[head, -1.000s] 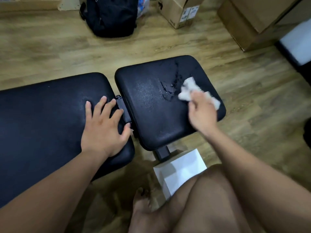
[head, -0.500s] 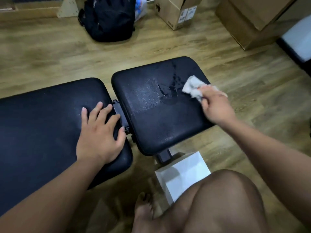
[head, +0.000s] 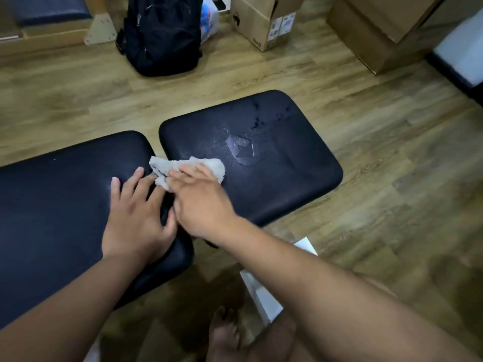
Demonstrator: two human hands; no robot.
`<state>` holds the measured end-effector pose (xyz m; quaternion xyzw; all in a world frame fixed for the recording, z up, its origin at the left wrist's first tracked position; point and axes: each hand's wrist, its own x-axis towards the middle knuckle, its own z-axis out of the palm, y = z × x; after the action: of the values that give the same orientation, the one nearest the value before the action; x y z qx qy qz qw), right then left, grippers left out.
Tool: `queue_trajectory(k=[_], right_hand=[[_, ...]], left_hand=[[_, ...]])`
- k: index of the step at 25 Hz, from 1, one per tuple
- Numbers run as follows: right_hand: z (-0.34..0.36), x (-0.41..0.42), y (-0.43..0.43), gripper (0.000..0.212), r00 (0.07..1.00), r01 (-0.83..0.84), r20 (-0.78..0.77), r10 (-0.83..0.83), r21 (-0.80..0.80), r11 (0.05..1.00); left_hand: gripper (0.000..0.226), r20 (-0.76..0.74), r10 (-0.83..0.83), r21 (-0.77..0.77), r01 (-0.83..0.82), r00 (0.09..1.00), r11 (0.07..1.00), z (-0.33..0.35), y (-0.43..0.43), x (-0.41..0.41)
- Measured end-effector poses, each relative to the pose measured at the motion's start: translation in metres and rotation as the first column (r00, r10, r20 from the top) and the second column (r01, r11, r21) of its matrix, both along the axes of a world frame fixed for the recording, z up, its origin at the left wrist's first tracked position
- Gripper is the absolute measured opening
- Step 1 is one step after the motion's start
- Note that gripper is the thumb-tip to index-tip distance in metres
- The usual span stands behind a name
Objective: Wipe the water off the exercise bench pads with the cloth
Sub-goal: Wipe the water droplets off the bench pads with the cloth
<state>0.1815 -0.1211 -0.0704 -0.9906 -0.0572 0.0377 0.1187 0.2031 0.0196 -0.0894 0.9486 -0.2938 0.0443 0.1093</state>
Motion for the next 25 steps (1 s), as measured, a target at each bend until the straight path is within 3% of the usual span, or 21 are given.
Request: queue_trajectory(k=[2,5,7,11,13,16,18,19,21,23,25], right_hand=[[-0.004,0.003,-0.043,0.049,1.000,-0.026,0.012,0.027,-0.066,0.997],[-0.012,0.010,-0.159,0.061,0.935,0.355,0.057,-0.350,-0.121,0.927],[-0.008,0.027,-0.217,0.057,0.867,0.496,0.034,-0.498,-0.155,0.854],[0.008,0.073,-0.206,0.045,0.742,0.670,-0.005,-0.671,-0.032,0.741],[0.008,0.076,-0.141,0.043,0.815,0.579,-0.005,-0.579,-0.031,0.815],[0.007,0.061,-0.024,0.043,0.993,0.112,-0.031,-0.114,-0.063,0.992],[0.001,0.066,-0.018,0.048,0.991,-0.117,-0.081,0.111,-0.082,0.990],[0.000,0.074,-0.041,0.051,0.990,-0.125,-0.073,0.119,-0.088,0.988],[-0.003,0.096,-0.111,0.050,0.996,0.089,-0.004,-0.090,-0.108,0.990],[0.002,0.106,-0.191,0.045,0.910,0.410,0.023,-0.413,-0.181,0.894],[0.005,0.107,-0.231,0.045,0.837,0.536,0.021,-0.547,-0.232,0.812]], left_hand=[[0.051,0.009,-0.002,-0.003,0.002,1.000,1.000,-0.001,-0.001,0.002],[0.052,0.012,0.003,0.018,-0.003,1.000,1.000,-0.002,0.001,0.002],[0.051,0.008,-0.003,0.021,0.003,1.000,1.000,-0.003,0.002,0.002],[0.047,0.001,-0.010,0.014,0.010,1.000,1.000,-0.002,0.001,0.002],[0.047,-0.011,-0.003,0.031,0.004,1.000,0.999,-0.001,0.000,0.004],[0.050,-0.003,-0.010,0.028,0.010,1.000,1.000,-0.002,0.001,0.001],[0.050,0.017,-0.023,0.016,0.023,1.000,1.000,-0.002,0.001,0.001],[0.050,0.020,-0.019,0.015,0.019,1.000,1.000,-0.001,0.001,0.003],[0.048,0.008,-0.001,0.001,0.001,1.000,1.000,-0.001,0.001,0.002],[0.048,-0.016,0.003,-0.011,-0.003,1.000,1.000,-0.001,0.001,0.001],[0.048,-0.026,0.006,-0.007,-0.007,1.000,1.000,-0.001,0.002,0.002]])
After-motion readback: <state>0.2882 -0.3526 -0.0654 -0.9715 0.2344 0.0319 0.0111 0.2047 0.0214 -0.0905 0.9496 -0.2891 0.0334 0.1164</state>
